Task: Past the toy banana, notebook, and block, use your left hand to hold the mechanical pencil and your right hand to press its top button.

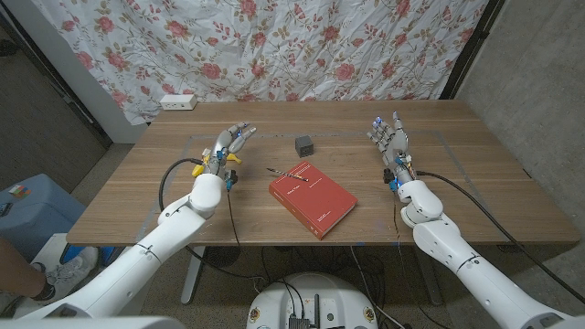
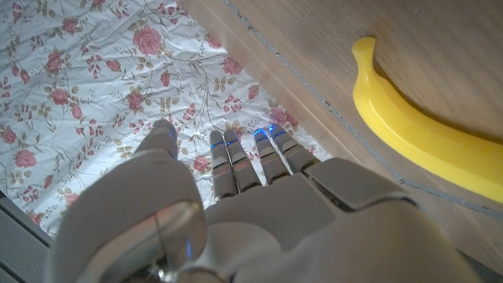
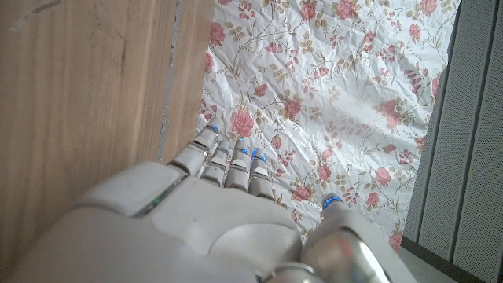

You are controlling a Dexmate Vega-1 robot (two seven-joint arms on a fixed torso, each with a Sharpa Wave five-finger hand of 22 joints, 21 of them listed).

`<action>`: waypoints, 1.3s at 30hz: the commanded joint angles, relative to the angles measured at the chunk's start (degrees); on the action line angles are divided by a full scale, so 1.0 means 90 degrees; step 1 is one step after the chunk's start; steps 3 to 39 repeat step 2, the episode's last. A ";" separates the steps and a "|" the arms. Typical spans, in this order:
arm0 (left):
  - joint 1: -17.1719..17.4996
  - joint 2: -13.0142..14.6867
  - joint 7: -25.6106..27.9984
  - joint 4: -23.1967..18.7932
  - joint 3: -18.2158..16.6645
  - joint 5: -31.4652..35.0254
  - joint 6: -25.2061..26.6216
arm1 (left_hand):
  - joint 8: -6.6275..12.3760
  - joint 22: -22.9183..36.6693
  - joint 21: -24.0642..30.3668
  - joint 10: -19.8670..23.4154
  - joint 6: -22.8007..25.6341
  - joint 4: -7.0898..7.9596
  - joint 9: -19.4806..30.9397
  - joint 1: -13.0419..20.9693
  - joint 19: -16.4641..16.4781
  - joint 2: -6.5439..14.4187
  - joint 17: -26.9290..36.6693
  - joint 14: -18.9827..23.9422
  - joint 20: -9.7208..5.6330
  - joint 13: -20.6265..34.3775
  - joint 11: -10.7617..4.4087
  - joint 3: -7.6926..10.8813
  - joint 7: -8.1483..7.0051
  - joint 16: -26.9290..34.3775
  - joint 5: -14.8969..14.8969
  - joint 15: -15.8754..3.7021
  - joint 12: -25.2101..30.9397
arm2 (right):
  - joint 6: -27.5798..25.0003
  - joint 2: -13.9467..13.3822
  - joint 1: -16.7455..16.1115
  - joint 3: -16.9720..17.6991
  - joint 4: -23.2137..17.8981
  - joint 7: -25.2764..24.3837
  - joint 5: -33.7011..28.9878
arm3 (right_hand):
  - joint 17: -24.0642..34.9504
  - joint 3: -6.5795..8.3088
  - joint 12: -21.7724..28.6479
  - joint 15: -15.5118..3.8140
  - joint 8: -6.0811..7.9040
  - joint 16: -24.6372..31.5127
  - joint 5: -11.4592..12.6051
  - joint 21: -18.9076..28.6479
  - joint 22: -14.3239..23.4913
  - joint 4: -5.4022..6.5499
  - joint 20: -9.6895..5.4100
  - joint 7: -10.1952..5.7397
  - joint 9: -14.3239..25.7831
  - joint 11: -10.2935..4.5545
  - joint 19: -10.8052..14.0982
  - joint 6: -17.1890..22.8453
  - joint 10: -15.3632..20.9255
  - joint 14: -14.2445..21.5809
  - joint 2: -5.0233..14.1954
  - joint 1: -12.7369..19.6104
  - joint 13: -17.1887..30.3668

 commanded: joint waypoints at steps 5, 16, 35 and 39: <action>-0.0017 -0.0610 0.0287 0.0709 -0.0077 -0.0575 -0.1223 | 0.0011 0.0012 0.0045 0.0020 -0.0009 0.0009 0.0014 -0.0004 0.0052 0.0085 0.0007 0.0034 -0.0150 0.0008 0.0080 0.0085 0.0052 0.0026 0.0025 -0.0425 0.0034 | -0.0127 0.0043 -0.0130 -0.0060 -0.0197 -0.0257 -0.0109 | 0.0006 -0.0008 0.0048 -0.0009 0.0056 0.0029 -0.0003 0.0002 0.0007 0.0034 -0.0026 -0.0036 0.0005 0.0001 0.0027 0.0066 0.0093 0.0041 -0.0023 -0.0057 -0.0003; -0.0017 -0.0610 0.0287 0.0709 -0.0077 -0.0575 -0.1223 | 0.0011 0.0012 0.0045 0.0020 -0.0009 0.0009 0.0014 -0.0004 0.0052 0.0085 0.0007 0.0034 -0.0150 0.0008 0.0080 0.0085 0.0052 0.0026 0.0025 -0.0425 0.0034 | -0.0127 0.0043 -0.0130 -0.0060 -0.0197 -0.0257 -0.0109 | 0.0006 -0.0008 0.0048 -0.0009 0.0056 0.0029 -0.0003 0.0002 0.0007 0.0034 -0.0026 -0.0036 0.0005 0.0001 0.0027 0.0066 0.0093 0.0041 -0.0023 -0.0057 -0.0003; -0.0017 -0.0610 0.0287 0.0709 -0.0077 -0.0575 -0.1223 | 0.0011 0.0012 0.0045 0.0020 -0.0009 0.0009 0.0014 -0.0004 0.0052 0.0085 0.0007 0.0034 -0.0150 0.0008 0.0080 0.0085 0.0052 0.0026 0.0025 -0.0425 0.0034 | -0.0127 0.0043 -0.0130 -0.0060 -0.0197 -0.0257 -0.0109 | 0.0006 -0.0008 0.0048 -0.0009 0.0056 0.0029 -0.0003 0.0002 0.0007 0.0034 -0.0026 -0.0036 0.0005 0.0001 0.0027 0.0066 0.0093 0.0041 -0.0023 -0.0057 -0.0003; -0.0017 -0.0610 0.0287 0.0709 -0.0077 -0.0575 -0.1223 | 0.0011 0.0012 0.0045 0.0020 -0.0009 0.0009 0.0014 -0.0004 0.0052 0.0085 0.0007 0.0034 -0.0150 0.0008 0.0080 0.0085 0.0052 0.0026 0.0025 -0.0425 0.0034 | -0.0127 0.0043 -0.0130 -0.0060 -0.0197 -0.0257 -0.0109 | 0.0006 -0.0008 0.0048 -0.0009 0.0056 0.0029 -0.0003 0.0002 0.0007 0.0034 -0.0026 -0.0036 0.0005 0.0001 0.0027 0.0066 0.0093 0.0041 -0.0023 -0.0057 -0.0003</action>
